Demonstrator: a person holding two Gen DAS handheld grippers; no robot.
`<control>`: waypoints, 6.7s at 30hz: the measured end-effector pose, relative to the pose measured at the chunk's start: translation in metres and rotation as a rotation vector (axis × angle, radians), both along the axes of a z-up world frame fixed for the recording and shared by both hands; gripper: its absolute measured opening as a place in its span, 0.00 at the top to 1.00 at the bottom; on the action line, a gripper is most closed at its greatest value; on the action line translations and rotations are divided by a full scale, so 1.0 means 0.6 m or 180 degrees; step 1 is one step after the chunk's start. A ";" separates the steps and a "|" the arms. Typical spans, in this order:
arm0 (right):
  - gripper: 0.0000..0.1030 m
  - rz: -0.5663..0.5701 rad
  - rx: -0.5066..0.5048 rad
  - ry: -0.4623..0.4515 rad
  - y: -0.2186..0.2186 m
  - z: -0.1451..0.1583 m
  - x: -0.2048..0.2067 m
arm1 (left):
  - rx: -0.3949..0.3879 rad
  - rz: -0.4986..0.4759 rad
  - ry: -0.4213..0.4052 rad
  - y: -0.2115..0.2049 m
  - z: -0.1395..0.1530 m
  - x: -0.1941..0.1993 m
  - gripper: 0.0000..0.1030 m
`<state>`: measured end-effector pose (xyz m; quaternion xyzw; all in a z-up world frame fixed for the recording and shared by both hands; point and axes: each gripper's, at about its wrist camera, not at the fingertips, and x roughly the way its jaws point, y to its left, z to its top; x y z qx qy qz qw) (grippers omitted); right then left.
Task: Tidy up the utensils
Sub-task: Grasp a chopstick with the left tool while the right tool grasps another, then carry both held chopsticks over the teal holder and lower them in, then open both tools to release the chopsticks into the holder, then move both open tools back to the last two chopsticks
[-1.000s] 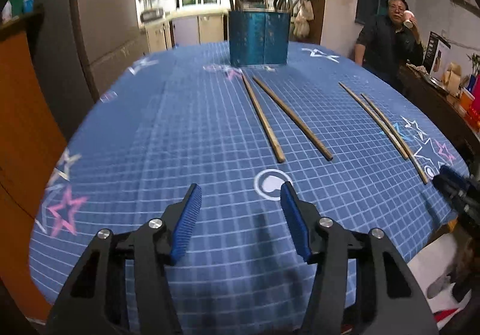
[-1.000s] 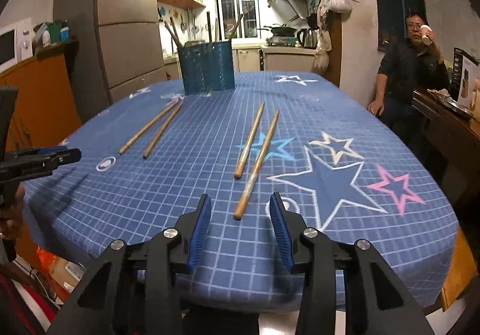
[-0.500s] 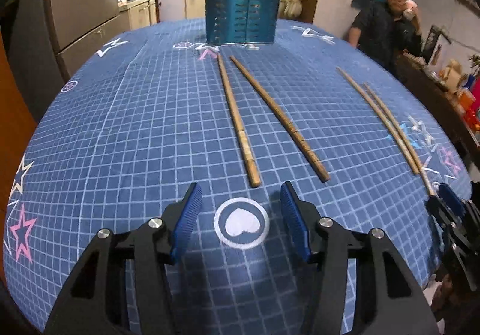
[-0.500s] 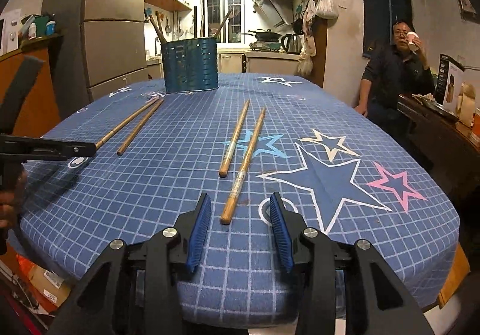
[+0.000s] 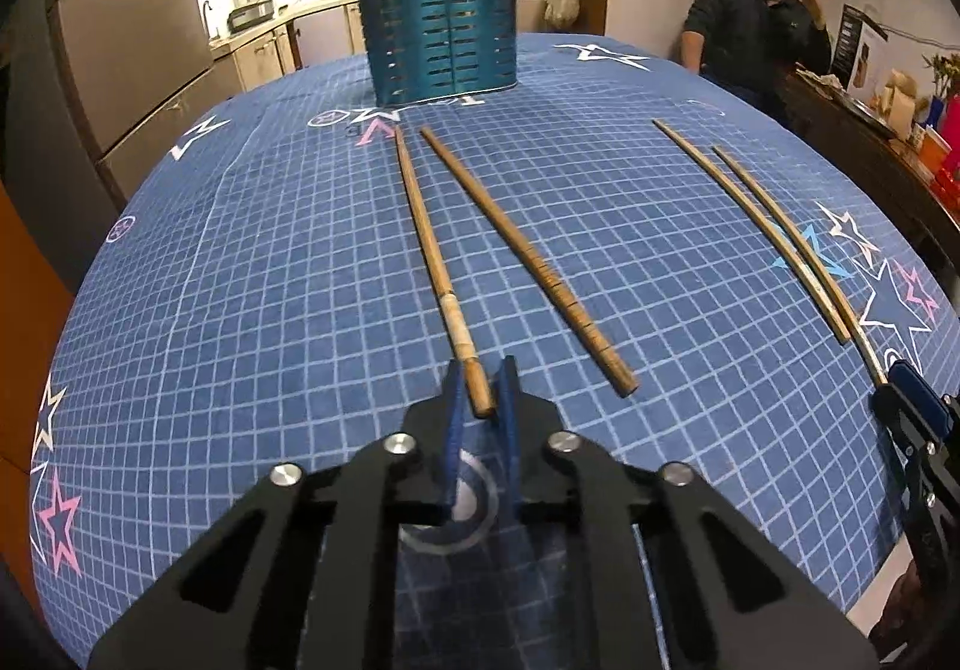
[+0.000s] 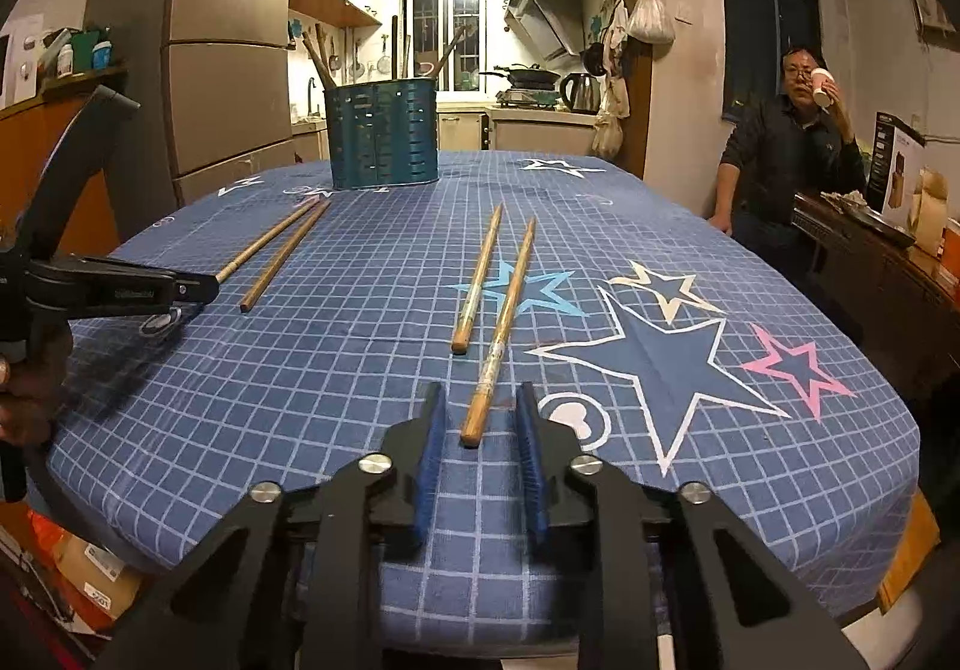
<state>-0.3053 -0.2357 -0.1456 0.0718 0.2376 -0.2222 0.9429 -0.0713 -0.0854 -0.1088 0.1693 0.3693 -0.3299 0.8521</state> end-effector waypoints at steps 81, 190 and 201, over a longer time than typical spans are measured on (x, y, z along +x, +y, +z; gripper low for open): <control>0.93 0.1078 -0.0855 -0.1220 -0.015 0.416 0.136 | -0.0675 0.0846 -0.1222 0.123 0.327 0.028 0.95; 0.30 0.0334 -0.0663 -0.0414 -0.193 0.282 0.136 | -0.1163 -0.0269 -0.1630 0.124 0.287 0.029 0.34; 0.48 0.0034 -0.0097 0.0180 -0.116 0.078 -0.029 | -0.0641 -0.0273 -0.0621 0.109 0.143 -0.050 0.49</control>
